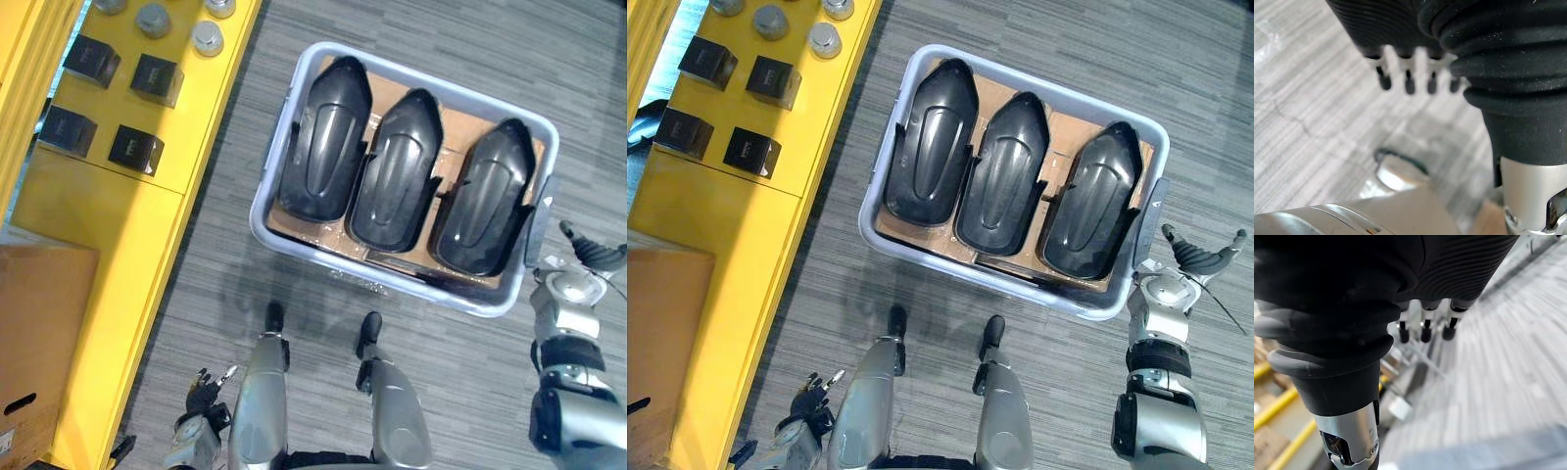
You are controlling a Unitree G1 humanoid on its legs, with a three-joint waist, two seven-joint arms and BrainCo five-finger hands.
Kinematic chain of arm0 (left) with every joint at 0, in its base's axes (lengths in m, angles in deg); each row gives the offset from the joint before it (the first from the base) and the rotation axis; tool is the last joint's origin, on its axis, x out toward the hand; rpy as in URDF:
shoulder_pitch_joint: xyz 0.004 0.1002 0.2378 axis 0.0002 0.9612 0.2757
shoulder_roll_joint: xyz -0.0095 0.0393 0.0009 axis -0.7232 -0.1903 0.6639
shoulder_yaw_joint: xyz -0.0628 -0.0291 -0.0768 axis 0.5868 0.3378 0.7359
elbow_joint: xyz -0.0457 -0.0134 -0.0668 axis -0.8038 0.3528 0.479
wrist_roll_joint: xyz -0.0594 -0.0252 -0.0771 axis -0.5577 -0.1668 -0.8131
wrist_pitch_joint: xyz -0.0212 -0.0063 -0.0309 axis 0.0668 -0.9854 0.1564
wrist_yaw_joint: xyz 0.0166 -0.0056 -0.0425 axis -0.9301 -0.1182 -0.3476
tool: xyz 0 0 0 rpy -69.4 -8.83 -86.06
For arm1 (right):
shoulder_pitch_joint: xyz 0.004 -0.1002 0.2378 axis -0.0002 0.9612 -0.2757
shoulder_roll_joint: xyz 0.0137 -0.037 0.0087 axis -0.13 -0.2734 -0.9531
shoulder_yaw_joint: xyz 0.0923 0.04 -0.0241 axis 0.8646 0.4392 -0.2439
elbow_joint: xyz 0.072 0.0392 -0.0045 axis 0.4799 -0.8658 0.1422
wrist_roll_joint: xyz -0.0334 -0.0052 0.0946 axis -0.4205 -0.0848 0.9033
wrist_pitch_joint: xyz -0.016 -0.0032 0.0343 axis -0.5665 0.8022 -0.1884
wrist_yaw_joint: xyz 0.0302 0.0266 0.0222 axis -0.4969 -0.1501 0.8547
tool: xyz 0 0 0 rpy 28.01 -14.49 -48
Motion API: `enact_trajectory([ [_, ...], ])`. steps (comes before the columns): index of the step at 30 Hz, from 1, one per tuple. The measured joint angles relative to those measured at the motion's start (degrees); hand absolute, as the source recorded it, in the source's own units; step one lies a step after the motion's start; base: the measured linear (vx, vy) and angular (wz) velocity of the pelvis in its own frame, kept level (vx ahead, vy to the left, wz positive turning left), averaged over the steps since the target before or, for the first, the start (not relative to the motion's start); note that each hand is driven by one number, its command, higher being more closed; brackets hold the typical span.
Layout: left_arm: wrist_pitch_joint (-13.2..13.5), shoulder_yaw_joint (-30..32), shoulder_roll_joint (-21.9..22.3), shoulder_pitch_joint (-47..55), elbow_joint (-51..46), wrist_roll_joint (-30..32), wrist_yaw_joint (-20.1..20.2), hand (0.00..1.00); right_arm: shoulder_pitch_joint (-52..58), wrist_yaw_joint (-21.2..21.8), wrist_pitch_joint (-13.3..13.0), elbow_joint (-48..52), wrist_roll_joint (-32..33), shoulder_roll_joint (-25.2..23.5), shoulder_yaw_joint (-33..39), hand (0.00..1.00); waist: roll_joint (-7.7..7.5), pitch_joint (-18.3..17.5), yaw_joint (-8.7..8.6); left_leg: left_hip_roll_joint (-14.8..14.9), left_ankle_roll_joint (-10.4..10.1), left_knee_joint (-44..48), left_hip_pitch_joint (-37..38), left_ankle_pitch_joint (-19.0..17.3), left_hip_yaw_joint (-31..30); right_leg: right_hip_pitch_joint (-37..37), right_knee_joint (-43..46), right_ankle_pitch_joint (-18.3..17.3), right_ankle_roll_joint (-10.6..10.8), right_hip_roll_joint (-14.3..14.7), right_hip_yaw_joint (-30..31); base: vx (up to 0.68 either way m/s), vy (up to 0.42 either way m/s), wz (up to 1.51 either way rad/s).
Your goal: Walk over and take plastic housings, then place them on the shelf
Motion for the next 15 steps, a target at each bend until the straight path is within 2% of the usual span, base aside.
enact_trajectory([
  [2,0.21,-0.6,0.5,-0.85,0.04,-0.07,0.33,0.0,-2.37,1.16,0.24,-2.07,-0.15,1.68,-1.86,0.0,1.29,0.66,0.79,-0.23,0.11,0.09,-0.92,0.33,-0.19,-1.0,0.54,-0.02,0.03,-0.27,-0.2,-0.03,0.008,0.05],
  [5,1.02,-0.74,1.77,-1.23,0.2,-0.07,0.38,0.0,-5.24,0.82,0.12,-2.33,-0.15,2.84,-3.39,0.0,3.24,1.25,1.07,-1.04,0.35,0.53,-1.98,0.76,-1.39,-1.97,2.38,-0.57,0.32,-1.14,-1.69,-0.02,0.012,0.21],
  [9,2.05,-2.01,1.74,-1.24,0.14,-0.11,0.36,0.0,-6.36,-1.32,-0.31,0.09,-2.02,2.95,-3.52,0.0,3.47,1.25,1.92,-1.73,0.46,1.3,-2.13,0.89,-1.89,-2.78,5.72,-1.93,0.24,-2.15,-2.37,-0.01,0.025,0.17],
  [12,1.96,-2.14,1.74,-1.26,0.14,-0.15,0.37,0.0,-6.24,-3.05,-0.23,3.63,-4.25,2.98,-3.81,0.0,3.47,1.25,1.94,-2.4,0.62,1.56,-2.16,0.99,-1.79,-3.06,6.97,-2.8,0.4,-3.1,-2.67,-0.03,0.019,0.07],
  [15,1.97,-2.17,1.73,-1.26,0.17,-0.43,0.49,0.0,-5.56,-2.86,0.57,4.1,-4.64,2.96,-4.4,0.0,3.47,1.25,1.78,-2.45,0.75,2.11,-2.83,1.05,-1.64,-4.0,7.96,-3.08,0.67,-3.45,-2.53,-0.05,0.009,0.0],
])
